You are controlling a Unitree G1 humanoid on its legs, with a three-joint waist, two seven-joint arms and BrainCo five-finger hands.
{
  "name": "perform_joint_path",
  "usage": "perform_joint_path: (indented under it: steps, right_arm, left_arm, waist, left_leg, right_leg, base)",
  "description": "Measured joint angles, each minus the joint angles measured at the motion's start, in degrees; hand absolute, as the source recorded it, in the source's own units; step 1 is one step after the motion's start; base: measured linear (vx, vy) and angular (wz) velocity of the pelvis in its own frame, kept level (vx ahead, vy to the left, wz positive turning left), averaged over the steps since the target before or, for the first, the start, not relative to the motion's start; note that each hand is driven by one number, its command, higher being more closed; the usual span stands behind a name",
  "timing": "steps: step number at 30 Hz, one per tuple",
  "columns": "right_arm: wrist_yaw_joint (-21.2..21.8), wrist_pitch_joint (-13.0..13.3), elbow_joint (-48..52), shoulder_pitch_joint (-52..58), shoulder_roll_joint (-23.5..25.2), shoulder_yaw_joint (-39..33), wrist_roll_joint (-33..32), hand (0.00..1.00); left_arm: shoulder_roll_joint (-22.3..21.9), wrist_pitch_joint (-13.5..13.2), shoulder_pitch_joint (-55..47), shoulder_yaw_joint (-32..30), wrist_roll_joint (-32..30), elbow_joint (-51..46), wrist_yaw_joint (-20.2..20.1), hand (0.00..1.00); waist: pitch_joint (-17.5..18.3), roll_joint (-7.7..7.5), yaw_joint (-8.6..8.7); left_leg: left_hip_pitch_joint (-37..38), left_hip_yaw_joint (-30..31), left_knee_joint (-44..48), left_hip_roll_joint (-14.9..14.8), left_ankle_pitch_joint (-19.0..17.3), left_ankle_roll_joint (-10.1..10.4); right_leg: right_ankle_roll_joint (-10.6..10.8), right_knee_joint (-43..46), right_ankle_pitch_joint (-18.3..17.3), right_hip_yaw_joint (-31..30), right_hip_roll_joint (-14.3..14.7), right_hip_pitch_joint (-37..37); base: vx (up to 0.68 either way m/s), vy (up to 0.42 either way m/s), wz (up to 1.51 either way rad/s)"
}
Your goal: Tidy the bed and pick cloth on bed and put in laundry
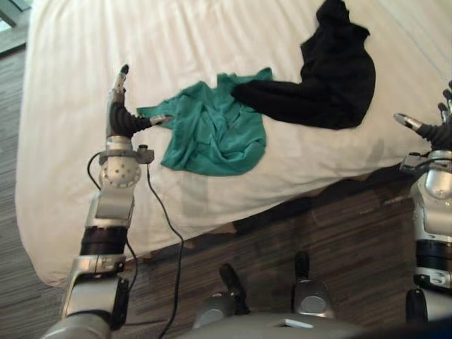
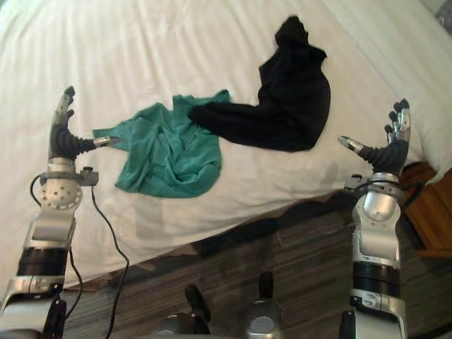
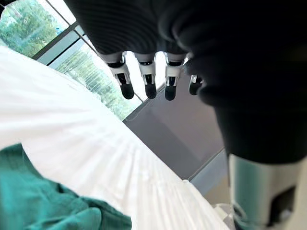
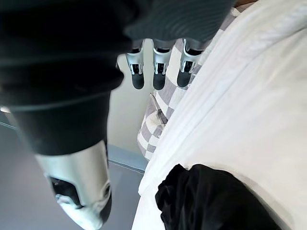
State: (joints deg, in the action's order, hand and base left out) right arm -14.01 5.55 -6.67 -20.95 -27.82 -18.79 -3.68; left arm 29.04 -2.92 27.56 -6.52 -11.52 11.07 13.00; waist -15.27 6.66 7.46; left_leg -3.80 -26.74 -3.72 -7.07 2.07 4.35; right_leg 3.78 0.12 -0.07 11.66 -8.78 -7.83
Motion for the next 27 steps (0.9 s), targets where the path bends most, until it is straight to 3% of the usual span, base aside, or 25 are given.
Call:
perform_joint_path:
  steps: [5,7,8,9,12,13,14,15,16,17,18,20,23,27]
  right_arm:
    - [-0.24,0.02,2.42,-0.73,-0.01,0.27,0.0,0.0]
    - [-0.29,0.05,3.58,-1.22,0.15,0.94,0.01,0.0]
    - [-0.31,0.25,3.55,-2.21,-0.39,1.37,0.03,0.0]
    - [-0.29,0.29,3.5,-2.93,-0.49,1.33,0.04,0.0]
    - [-0.64,0.33,3.25,-2.69,1.11,1.22,0.04,0.0]
    - [-0.65,0.31,3.22,-2.97,1.86,1.26,0.07,0.0]
    - [-0.68,0.41,3.09,-2.92,2.64,1.27,0.57,0.0]
    - [-0.72,0.41,3.11,-2.66,3.08,1.31,0.65,0.0]
    - [-0.94,0.41,3.49,-1.83,4.58,1.3,0.67,0.0]
    - [-0.95,0.36,3.67,-0.43,4.97,1.26,0.93,0.0]
    - [-0.95,0.23,3.59,-0.01,5.01,1.26,1.23,0.0]
    - [-0.85,-1.44,3.41,2.9,5.62,0.52,2.3,0.0]
    - [-0.69,-2.13,4.1,7.5,9.17,-1.73,2.4,0.0]
    - [0.2,-1.98,6.73,9.93,11.4,-2.11,2.81,0.0]
  left_arm:
    - [1.88,1.09,4.38,1.88,-1.12,4.21,0.0,0.0]
    - [2.02,1.26,6.42,1.9,-1.66,6.82,-0.01,0.0]
    - [1.8,1.51,8.05,2.1,-1.64,9.43,-0.15,0.0]
    - [1.81,1.74,8.62,2.29,-1.65,10.17,-0.26,0.0]
    - [1.37,2.85,8.89,3.38,-1.62,10.68,-1.0,0.0]
    - [-0.89,3.88,7.66,3.79,-1.6,10.71,-1.66,0.0]
    - [-3.97,4.48,5.92,3.67,-1.58,10.63,-1.7,0.0]
    - [-4.91,4.68,5.01,3.72,-1.57,10.46,-1.8,0.0]
    - [-6.62,4.83,2.22,3.66,-1.43,8.83,-1.9,0.0]
    - [-9.92,4.89,-2.79,3.14,-0.62,3.64,-2.02,0.0]
    - [-11.27,4.79,-4.99,2.91,-0.29,1.37,-2.15,0.0]
    - [-18.38,4.16,-12.58,3.84,2.13,-4.19,-4.64,0.0]
    - [-21.87,3.15,-20.35,5.09,4.26,-8.6,-8.06,0.0]
    - [-21.94,1.6,-23.77,6.35,4.26,-10.21,-11.42,0.0]
  waist:
    - [-1.8,0.34,1.11]
    - [-2.74,-0.12,1.13]
    - [-3.15,0.69,1.31]
    - [-3.7,1.94,1.31]
    - [-4.17,1.54,1.24]
    - [-4.63,2.27,0.78]
    - [-5.37,3.58,0.58]
    - [-5.3,3.44,0.56]
    - [-5.02,2.28,0.87]
    - [-5.02,1.56,1.33]
    - [-5.02,2.2,0.85]
    - [-5.06,4.22,0.75]
    - [-4.78,4.27,0.93]
    - [-3.92,4.56,0.91]
  left_leg:
    - [-2.1,-1.22,5.95,-0.76,-1.03,0.14]
    - [-7.03,-1.7,15.98,-2.23,-5.09,1.25]
    - [-6.37,-0.63,6.38,-0.8,-3.18,1.22]
    - [-5.81,-1.07,1.45,-1.26,2.28,-0.19]
    - [-5.2,-1.96,-0.16,-0.29,1.65,-1.43]
    - [-4.92,-1.72,0.89,-0.86,1.67,-1.58]
    - [-4.37,-0.82,1.96,-2.05,1.53,-1.78]
    - [-4.12,-0.89,2.25,-1.94,1.53,-1.77]
    - [-3.35,-1.01,2.65,-0.67,1.28,-1.45]
    - [-2.68,-0.93,4.06,0.33,-1.4,-0.58]
    - [-2.73,-1.19,4.4,-0.21,-2.26,-0.1]
    - [-2.1,-1.06,4.99,-1.48,-3.04,0.6]
    - [1.32,-0.91,7.95,-2.56,-3.58,1.21]
    - [1.43,-0.48,7.41,-1.59,-3.74,1.37]
  right_leg:
    - [-0.03,3.66,0.02,-2.57,-1.43,-2.35]
    - [-1.0,4.26,0.69,-3.49,-2.5,-2.66]
    - [-0.99,4.26,0.68,-4.06,-2.6,-2.98]
    - [-0.86,4.3,0.6,-4.22,-1.5,-3.03]
    - [-0.25,5.21,0.61,-4.44,-1.84,-4.03]
    - [0.18,12.28,-0.22,-4.31,-1.97,-7.7]
    - [1.75,11.69,-2.72,-4.41,-0.25,-9.83]
    - [1.84,8.34,-2.2,-4.47,0.21,-9.62]
    - [0.86,1.44,3.59,-4.55,0.52,-9.09]
    - [-3.01,-1.59,6.88,-1.56,0.25,-8.24]
    - [-3.04,-2.47,6.86,-1.6,0.67,-7.83]
    - [-3.05,-4.31,6.84,-1.45,1.85,-5.89]
    - [-2.96,-4.22,6.69,-1.26,2.23,-1.16]
    - [-1.91,-4.34,5.97,0.05,1.64,-0.82]
  base:
    - [0.08,-0.023,-0.17]
    - [0.08,0.022,-0.16]
    - [0.02,0.037,-0.24]
    - [0.03,0.065,-0.29]
    - [0.12,0.068,-0.03]
    - [0.12,-0.004,-0.05]
    - [0.11,-0.014,-0.02]
    - [0.07,-0.051,0.17]
    - [0.1,-0.11,0.37]
    - [0.13,-0.135,0.22]
    - [0.2,-0.134,0.03]
    - [0.21,-0.088,-0.07]
    - [0.13,-0.059,0.01]
    - [0.02,-0.01,0.1]
